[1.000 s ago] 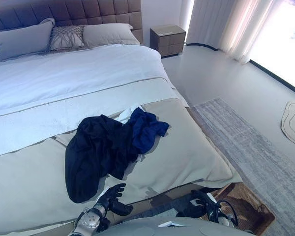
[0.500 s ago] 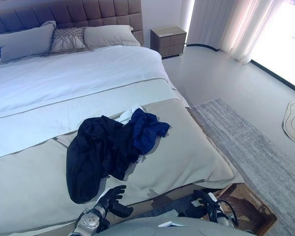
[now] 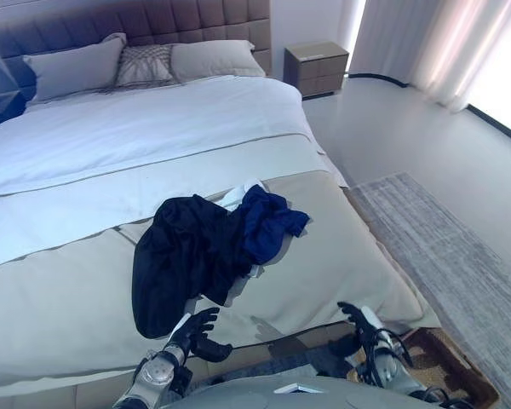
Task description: Pick up the clothes from the bed and place them into the basket
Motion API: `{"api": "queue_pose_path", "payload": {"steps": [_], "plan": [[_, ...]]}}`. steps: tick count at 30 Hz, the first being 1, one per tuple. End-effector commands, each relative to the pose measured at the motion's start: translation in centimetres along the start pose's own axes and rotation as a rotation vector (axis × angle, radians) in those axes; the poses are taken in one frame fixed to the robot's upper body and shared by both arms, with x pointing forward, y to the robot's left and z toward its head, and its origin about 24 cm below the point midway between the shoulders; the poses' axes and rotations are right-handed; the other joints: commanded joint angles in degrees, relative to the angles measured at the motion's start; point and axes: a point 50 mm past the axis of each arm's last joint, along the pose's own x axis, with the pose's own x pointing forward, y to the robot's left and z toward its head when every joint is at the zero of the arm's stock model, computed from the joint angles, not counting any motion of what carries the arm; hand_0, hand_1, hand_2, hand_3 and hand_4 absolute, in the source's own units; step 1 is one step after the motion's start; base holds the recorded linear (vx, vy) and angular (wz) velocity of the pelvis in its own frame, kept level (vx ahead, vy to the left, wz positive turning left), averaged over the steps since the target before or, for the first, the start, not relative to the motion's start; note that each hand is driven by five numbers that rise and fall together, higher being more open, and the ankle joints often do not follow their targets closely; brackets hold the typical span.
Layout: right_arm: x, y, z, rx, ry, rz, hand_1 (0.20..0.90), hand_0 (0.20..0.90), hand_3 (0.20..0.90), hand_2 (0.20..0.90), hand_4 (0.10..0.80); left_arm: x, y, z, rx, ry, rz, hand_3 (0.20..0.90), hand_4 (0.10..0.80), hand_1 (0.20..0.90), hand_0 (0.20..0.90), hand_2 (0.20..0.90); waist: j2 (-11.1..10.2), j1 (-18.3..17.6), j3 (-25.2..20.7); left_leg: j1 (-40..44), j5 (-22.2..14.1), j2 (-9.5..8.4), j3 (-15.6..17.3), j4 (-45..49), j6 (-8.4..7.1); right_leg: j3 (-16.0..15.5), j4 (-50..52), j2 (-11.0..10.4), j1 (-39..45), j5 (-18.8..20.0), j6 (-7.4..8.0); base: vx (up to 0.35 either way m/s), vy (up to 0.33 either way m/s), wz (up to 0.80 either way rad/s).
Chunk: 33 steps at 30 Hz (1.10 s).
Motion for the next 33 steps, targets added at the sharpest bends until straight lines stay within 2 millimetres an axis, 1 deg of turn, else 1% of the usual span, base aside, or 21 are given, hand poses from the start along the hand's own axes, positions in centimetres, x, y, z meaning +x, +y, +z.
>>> {"api": "queue_pose_path", "payload": {"steps": [1,4,5,6,7,8,9,10,13,14,15,17,19,21,24,25,26,27,29,30,33], "plan": [[2.3,-5.2,7.3,0.075,-0.246,-0.227,0.900,0.900,0.900,0.900,0.800,0.9,4.3,4.9,-0.013,-0.172,0.128,0.900,0.800,0.900,0.900,0.900,-1.60,1.60,1.41,-0.81,-5.80,-5.62,-3.70,1.81,3.14,0.33,5.66,6.10,0.20,-7.74,-4.05,0.033,-0.017,0.28],[2.3,-7.6,9.8,0.078,-0.321,-0.309,0.900,0.900,0.900,0.900,0.800,0.6,5.1,5.4,-0.047,-0.189,0.155,0.900,0.800,0.900,0.900,0.900,-1.72,2.54,1.79,-1.63,-5.92,-5.71,-3.94,3.22,2.92,-0.24,6.14,5.67,0.15,-7.79,-4.32,0.024,0.005,0.17],[2.2,-10.1,11.5,0.090,-0.374,-0.375,0.900,0.900,0.900,0.900,0.800,0.4,5.3,5.9,-0.057,-0.202,0.162,0.900,0.800,0.900,0.900,0.900,-1.62,3.20,2.24,-2.33,-5.95,-5.80,-4.07,3.90,2.79,-0.71,6.09,5.31,-0.09,-7.58,-4.49,-0.003,0.047,0.15],[2.2,-11.3,12.5,0.097,-0.398,-0.404,0.900,0.900,0.900,0.900,0.800,0.4,5.4,6.1,-0.062,-0.210,0.162,0.900,0.800,0.900,0.900,0.900,-1.50,3.47,2.50,-2.70,-6.06,-5.84,-4.14,4.31,2.74,-1.00,6.33,5.15,-0.38,-7.65,-4.65,-0.009,0.055,0.11],[2.2,-11.7,12.8,0.099,-0.408,-0.413,0.900,0.900,0.900,0.900,0.800,0.4,5.4,6.1,-0.064,-0.212,0.161,0.900,0.800,0.900,0.900,0.900,-1.46,3.55,2.59,-2.82,-6.10,-5.84,-4.16,4.45,2.73,-1.09,6.47,5.11,-0.50,-7.70,-4.72,0.000,0.062,0.09],[2.1,-12.7,13.6,0.108,-0.429,-0.435,0.900,0.900,0.900,0.900,0.800,0.3,5.4,6.4,-0.070,-0.228,0.158,0.900,0.800,0.900,0.900,0.900,-1.33,3.72,2.88,-3.24,-6.25,-5.86,-4.18,5.03,2.70,-1.26,7.18,5.02,-0.88,-8.08,-4.94,-0.010,0.090,0.12],[1.9,-14.5,15.2,0.112,-0.462,-0.475,0.900,0.900,0.900,0.900,0.800,0.1,5.8,7.3,-0.067,-0.264,0.157,0.900,0.800,0.900,0.900,0.900,-1.05,3.97,3.55,-4.42,-6.49,-5.86,-4.13,6.67,2.56,-1.53,9.14,4.81,-2.00,-8.85,-5.41,-0.038,0.119,0.13],[1.6,-15.8,16.3,0.100,-0.487,-0.507,0.900,0.900,0.900,0.900,0.800,0.0,6.0,8.1,-0.060,-0.296,0.160,0.900,0.800,0.900,0.900,0.900,-0.82,4.20,4.22,-5.82,-6.69,-5.88,-4.22,8.37,2.47,-1.86,11.23,4.58,-3.28,-9.64,-5.84,-0.064,0.109,0.18],[1.0,-18.8,18.8,0.088,-0.524,-0.579,0.900,0.900,0.900,0.900,0.800,-0.2,6.8,10.2,-0.040,-0.372,0.167,0.900,0.800,0.900,0.900,0.900,-0.23,4.97,6.90,-9.82,-7.18,-5.87,-4.63,13.50,2.08,-2.92,17.31,3.43,-7.16,-11.12,-6.61,-0.117,0.078,0.24],[0.7,-20.2,20.3,0.091,-0.542,-0.615,0.900,0.900,0.900,0.900,0.800,-0.4,7.2,11.5,-0.038,-0.418,0.174,0.900,0.800,0.900,0.900,0.900,0.02,5.35,8.65,-11.90,-7.64,-5.85,-4.88,15.97,1.91,-3.26,20.07,2.76,-9.08,-11.90,-7.05,-0.119,0.063,0.23],[0.5,-21.0,21.1,0.093,-0.552,-0.642,0.900,0.900,0.900,0.900,0.800,-0.6,7.4,12.4,-0.055,-0.458,0.169,0.900,0.800,0.900,0.900,0.900,0.28,5.85,10.04,-13.56,-8.24,-5.89,-4.99,18.06,1.76,-3.64,22.48,2.27,-10.37,-12.95,-7.60,-0.095,0.062,0.24],[0.2,-22.1,21.7,0.106,-0.559,-0.662,0.900,0.900,0.900,0.900,0.800,-0.9,7.5,13.4,-0.092,-0.502,0.143,0.900,0.800,0.900,0.900,0.900,0.56,6.47,11.75,-15.97,-9.29,-5.93,-4.94,21.40,1.80,-3.93,26.13,1.60,-12.40,-14.38,-8.14,-0.033,0.036,0.23],[0.0,-23.4,22.2,0.192,-0.546,-0.643,0.900,0.900,0.900,0.900,0.800,-1.4,7.4,14.8,-0.125,-0.569,0.108,0.900,0.800,0.900,0.900,0.900,1.06,7.39,13.87,-19.54,-10.25,-6.10,-4.98,25.62,2.31,-4.24,31.39,0.83,-15.78,-15.87,-8.99,-0.045,0.013,0.17],[-0.4,-24.5,22.8,0.236,-0.555,-0.658,0.900,0.900,0.900,0.900,0.800,-2.0,7.5,16.1,-0.143,-0.637,0.089,0.900,0.800,0.900,0.900,0.900,1.46,8.18,15.67,-23.52,-11.62,-6.47,-4.83,30.13,2.89,-4.53,37.19,-0.12,-19.87,-17.71,-9.80,-0.086,-0.024,0.21],[-1.6,-26.4,25.1,0.274,-0.604,-0.695,0.900,0.900,0.900,0.900,0.800,-2.9,7.3,18.1,-0.158,-0.741,0.061,0.900,0.800,0.900,0.900,0.900,1.96,9.43,18.37,-30.74,-13.88,-7.61,-5.10,38.30,3.91,-4.70,47.80,-1.67,-27.34,-20.61,-10.91,-0.076,-0.045,0.25],[-1.9,-26.8,25.5,0.276,-0.610,-0.708,0.900,0.900,0.900,0.900,0.800,-3.2,7.3,18.6,-0.164,-0.761,0.057,0.900,0.800,0.900,0.900,0.900,2.00,9.66,18.80,-32.28,-14.47,-7.81,-5.03,40.06,4.19,-4.80,49.77,-2.02,-28.81,-21.31,-11.16,0.003,-0.049,0.07],[-2.4,-27.6,26.0,0.277,-0.616,-0.729,0.900,0.900,0.900,0.900,0.800,-3.5,7.2,19.3,-0.172,-0.787,0.049,0.900,0.800,0.900,0.900,0.900,2.00,9.92,19.76,-34.13,-17.06,-8.08,-4.95,43.80,4.49,-4.53,53.32,-2.39,-30.40,-23.69,-11.14,0.017,-0.039,0.08],[-2.8,-28.1,26.3,0.284,-0.620,-0.751,0.900,0.900,0.900,0.900,0.800,-3.7,7.1,19.7,-0.182,-0.808,0.046,0.900,0.800,0.900,0.900,0.900,2.11,10.13,20.22,-35.85,-17.71,-8.22,-4.83,45.80,4.83,-4.69,55.31,-2.70,-31.95,-24.36,-11.42,0.015,-0.036,0.13],[-3.6,-29.4,26.9,0.317,-0.631,-0.794,0.900,0.900,0.900,0.900,0.800,-4.3,7.0,20.4,-0.189,-0.848,0.042,0.900,0.800,0.900,0.900,0.900,2.34,10.85,21.47,-39.83,-19.47,-8.77,-4.55,51.08,5.70,-4.93,60.60,-3.97,-35.89,-26.04,-11.81,-0.046,-0.018,0.11],[-4.1,-30.1,27.2,0.327,-0.633,-0.812,0.900,0.900,0.900,0.900,0.800,-4.5,7.0,20.6,-0.187,-0.857,0.039,0.900,0.800,0.900,0.900,0.900,2.49,11.16,21.95,-41.43,-20.08,-8.93,-4.60,53.12,5.87,-4.91,62.40,-4.37,-37.42,-26.58,-11.85,-0.051,-0.021,0.08],[-5.1,-31.7,28.0,0.345,-0.636,-0.835,0.900,0.900,0.900,0.900,0.800,-5.1,7.0,20.6,-0.183,-0.878,0.042,0.900,0.800,0.900,0.900,0.900,3.07,11.99,23.17,-45.94,-22.24,-9.51,-5.09,60.09,6.58,-4.29,67.67,-4.92,-41.70,-28.33,-12.13,-0.021,-0.005,0.09]]}}
